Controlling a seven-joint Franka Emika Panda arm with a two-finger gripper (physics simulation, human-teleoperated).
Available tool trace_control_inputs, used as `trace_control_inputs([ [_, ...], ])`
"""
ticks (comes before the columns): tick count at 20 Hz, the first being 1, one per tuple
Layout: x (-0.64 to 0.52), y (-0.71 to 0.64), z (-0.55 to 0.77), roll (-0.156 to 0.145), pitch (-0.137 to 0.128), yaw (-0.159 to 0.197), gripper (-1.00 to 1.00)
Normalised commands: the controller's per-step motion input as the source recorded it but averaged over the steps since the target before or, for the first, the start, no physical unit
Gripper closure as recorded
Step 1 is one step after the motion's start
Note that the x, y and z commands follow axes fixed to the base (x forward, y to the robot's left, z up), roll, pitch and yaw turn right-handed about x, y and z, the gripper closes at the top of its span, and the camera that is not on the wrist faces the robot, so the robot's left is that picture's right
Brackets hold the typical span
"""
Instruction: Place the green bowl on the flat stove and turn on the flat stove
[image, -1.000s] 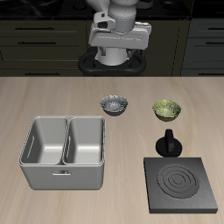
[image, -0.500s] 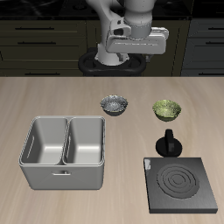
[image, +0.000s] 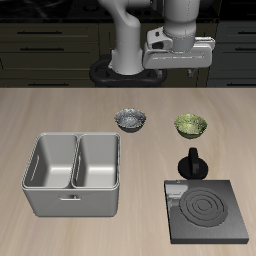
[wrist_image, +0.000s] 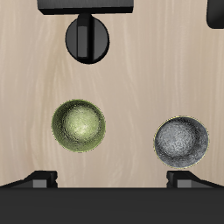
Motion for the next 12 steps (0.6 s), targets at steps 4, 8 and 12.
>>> trace_control_inputs([
  [4, 0.14, 0.41, -0.13, 0.037, 0.020, 0.007, -1.00],
  [8, 0.12, 0.34, -0.27, 0.018, 0.046, 0.004, -1.00],
  [12, 0.01, 0.15, -0.38, -0.029, 0.012, 0.020, -1.00],
])
